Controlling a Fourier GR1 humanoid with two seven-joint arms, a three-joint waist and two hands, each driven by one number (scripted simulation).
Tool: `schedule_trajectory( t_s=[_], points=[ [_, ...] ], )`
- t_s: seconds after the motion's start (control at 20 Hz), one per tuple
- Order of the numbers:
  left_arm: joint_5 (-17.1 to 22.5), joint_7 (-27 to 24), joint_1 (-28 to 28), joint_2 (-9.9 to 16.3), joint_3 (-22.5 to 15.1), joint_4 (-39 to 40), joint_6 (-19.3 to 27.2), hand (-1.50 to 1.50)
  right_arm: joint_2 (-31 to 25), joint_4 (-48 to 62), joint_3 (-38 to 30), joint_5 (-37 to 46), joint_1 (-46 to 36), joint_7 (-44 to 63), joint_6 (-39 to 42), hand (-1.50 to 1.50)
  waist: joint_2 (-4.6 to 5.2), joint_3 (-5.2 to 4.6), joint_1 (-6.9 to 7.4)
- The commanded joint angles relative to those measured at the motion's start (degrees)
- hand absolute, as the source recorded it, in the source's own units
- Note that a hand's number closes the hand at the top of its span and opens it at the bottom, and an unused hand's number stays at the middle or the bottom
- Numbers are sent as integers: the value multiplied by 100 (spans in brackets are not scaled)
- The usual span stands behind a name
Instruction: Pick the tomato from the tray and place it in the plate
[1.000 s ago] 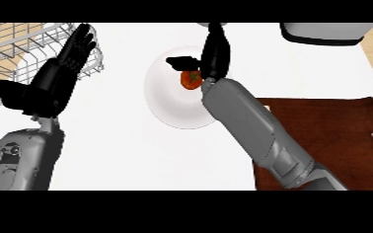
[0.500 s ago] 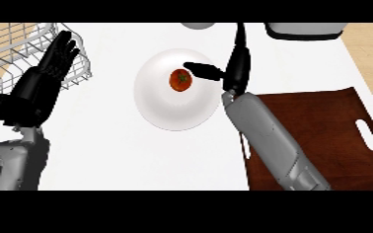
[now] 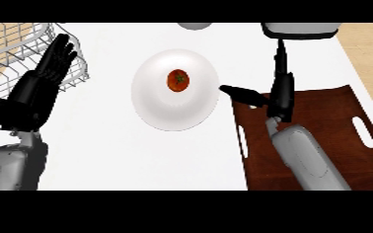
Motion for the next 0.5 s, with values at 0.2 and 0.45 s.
schedule_trajectory(
  t_s=[0.2, 0.45],
  points=[
    [-147, 118, 66, -196, -94, -207, 87, 0, -472, -1174, -470, -44, 1392, -480, 704, -150, 8, 0, 28],
    [-66, 254, -90, -127, 16, -163, 11, 0, -553, -895, -836, -26, 1887, -1145, 891, -150, 12, 3, 35]
  ],
)
